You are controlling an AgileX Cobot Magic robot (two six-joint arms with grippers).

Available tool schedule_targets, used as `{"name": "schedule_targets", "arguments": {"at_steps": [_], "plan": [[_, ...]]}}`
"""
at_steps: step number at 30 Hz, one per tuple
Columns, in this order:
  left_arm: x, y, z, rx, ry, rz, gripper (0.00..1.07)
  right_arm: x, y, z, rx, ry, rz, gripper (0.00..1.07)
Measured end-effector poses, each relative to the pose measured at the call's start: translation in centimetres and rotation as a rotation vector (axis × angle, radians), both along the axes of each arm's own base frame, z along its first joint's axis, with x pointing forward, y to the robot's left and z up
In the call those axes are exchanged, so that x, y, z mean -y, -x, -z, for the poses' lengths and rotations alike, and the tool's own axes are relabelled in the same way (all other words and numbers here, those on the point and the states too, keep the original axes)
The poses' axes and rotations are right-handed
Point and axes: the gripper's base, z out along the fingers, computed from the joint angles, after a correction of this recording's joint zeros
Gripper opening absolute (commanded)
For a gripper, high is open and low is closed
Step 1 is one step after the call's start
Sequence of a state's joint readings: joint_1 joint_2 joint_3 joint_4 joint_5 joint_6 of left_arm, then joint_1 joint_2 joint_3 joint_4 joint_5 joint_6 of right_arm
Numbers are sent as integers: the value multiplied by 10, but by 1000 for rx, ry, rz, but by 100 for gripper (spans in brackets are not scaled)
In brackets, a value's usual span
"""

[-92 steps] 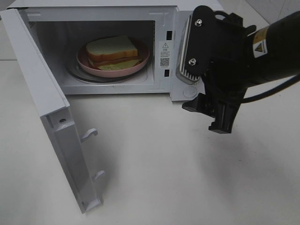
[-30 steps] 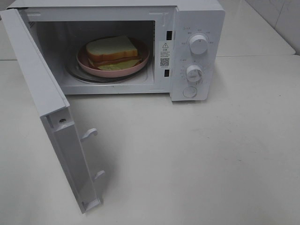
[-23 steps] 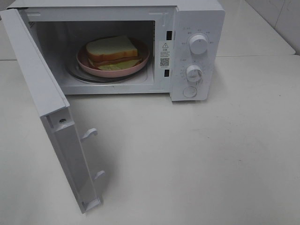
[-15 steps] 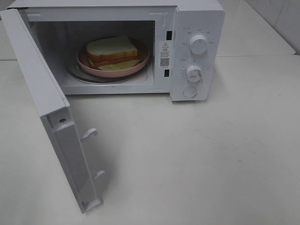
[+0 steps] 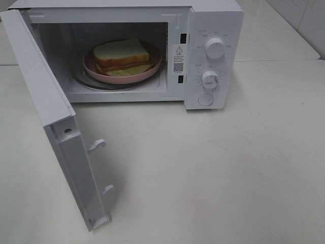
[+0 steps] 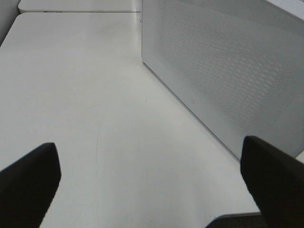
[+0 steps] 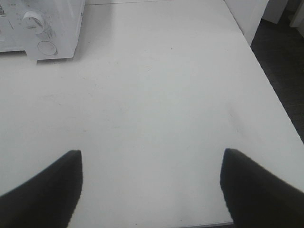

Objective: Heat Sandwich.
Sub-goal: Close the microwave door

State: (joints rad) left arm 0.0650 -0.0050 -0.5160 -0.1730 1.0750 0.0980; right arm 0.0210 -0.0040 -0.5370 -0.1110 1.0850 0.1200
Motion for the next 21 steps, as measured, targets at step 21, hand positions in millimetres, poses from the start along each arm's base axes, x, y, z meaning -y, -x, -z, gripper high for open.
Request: {"name": "schedule_targets", "arguments": {"at_steps": [21], "plan": [[0,0,0,0,0,0,98,-3,-8,4,39,-24,-16,75]]}}
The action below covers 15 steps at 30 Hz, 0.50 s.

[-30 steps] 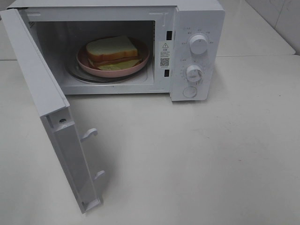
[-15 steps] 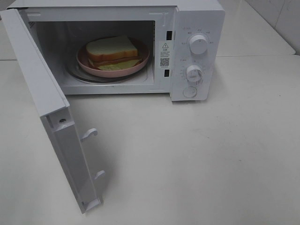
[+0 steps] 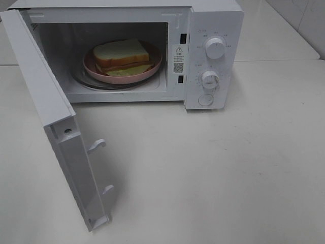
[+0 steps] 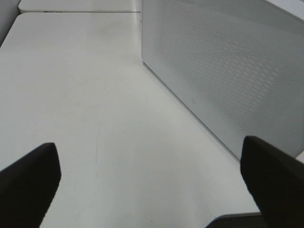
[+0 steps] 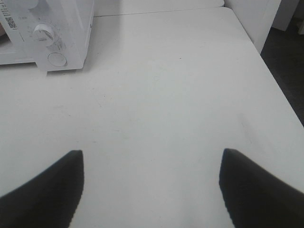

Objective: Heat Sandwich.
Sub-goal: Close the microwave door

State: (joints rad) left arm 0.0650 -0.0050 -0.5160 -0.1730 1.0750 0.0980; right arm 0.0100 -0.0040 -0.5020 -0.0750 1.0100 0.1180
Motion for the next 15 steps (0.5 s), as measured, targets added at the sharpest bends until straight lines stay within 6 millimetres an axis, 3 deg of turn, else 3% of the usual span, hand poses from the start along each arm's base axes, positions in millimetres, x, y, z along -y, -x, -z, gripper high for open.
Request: {"name": "schedule_targets", "arguments": {"at_steps": [15], "plan": [[0,0,0,0,0,0,98,0,0,0,0,0,0,75]]}}
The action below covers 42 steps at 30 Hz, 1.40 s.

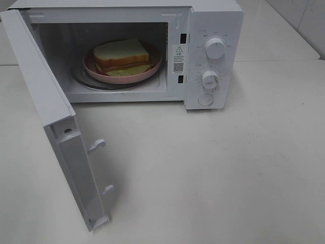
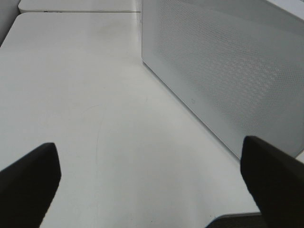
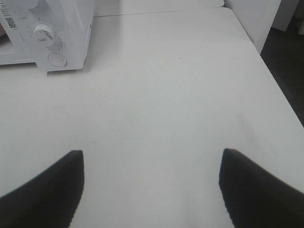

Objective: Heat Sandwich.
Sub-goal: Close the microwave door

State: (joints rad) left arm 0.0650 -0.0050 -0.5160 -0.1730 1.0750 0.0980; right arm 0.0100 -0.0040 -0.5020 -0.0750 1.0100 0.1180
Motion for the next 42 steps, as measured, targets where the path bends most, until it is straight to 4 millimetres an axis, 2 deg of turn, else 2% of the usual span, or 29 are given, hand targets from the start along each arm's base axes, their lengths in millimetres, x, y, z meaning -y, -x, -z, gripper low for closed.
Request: {"name": "schedule_targets", "arguments": {"at_steps": [27,31,33,35,36,38,39,40,41,42], "plan": [[0,0,0,-1,21,-10,98,0,0,0,0,0,0,75],[0,0,-7,47,29,-19,98,0,0,0,0,0,0,75],[0,0,-9,69,31,-22,95,0,0,0,0,0,0,75],[-1,-4,-11,59,31,-24,86,0,0,0,0,0,0,75],[-1,-4,-11,59,31,-24,86,0,0,0,0,0,0,75],[-2,-9,-12,48,30,-28,79,0,0,0,0,0,0,75],[-2,-15,-14,43,30,-33,68,0,0,0,0,0,0,75],[-3,-19,-15,40,30,-37,63,0,0,0,0,0,0,75],[-3,-19,-15,40,30,-37,63,0,0,0,0,0,0,75],[-3,-22,-16,39,31,-39,57,0,0,0,0,0,0,75]]}}
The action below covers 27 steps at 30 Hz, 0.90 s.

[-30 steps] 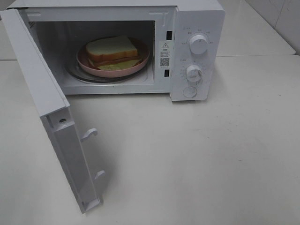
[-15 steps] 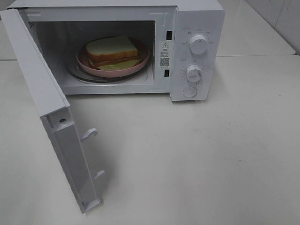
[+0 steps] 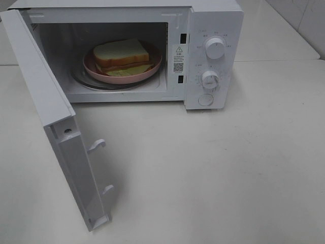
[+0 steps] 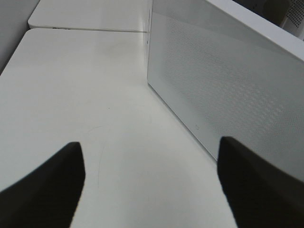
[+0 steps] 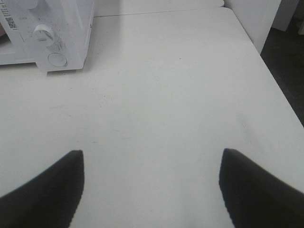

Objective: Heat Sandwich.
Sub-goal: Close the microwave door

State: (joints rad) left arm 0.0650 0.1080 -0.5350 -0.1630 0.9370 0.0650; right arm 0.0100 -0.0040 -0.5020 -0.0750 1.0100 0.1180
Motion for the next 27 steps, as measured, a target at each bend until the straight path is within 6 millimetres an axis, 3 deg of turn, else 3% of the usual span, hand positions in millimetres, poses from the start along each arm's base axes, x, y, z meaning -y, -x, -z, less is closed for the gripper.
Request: {"name": "schedule_targets", "arguments": {"at_steps": [2,4,7,8,10,17,27], "plan": [[-2,-12,-2,-22,-2,-9,40,0,0,0,0,0,0,75],[-2,-16,-2,-30,-4,-12,35,0,0,0,0,0,0,75],[-5,-32,-6,-17,-9,-27,13,0,0,0,1,0,0,75],[-5,-32,-6,-17,-9,-27,13,0,0,0,1,0,0,75],[-8,-44,-10,2,-30,-44,0,0,0,0,1,0,0,75],[-12,-67,-11,30,-69,-69,0,0,0,0,1,0,0,75],[-17,-101,15,188,-83,-103,0,0,0,0,1,0,0,75]]}}
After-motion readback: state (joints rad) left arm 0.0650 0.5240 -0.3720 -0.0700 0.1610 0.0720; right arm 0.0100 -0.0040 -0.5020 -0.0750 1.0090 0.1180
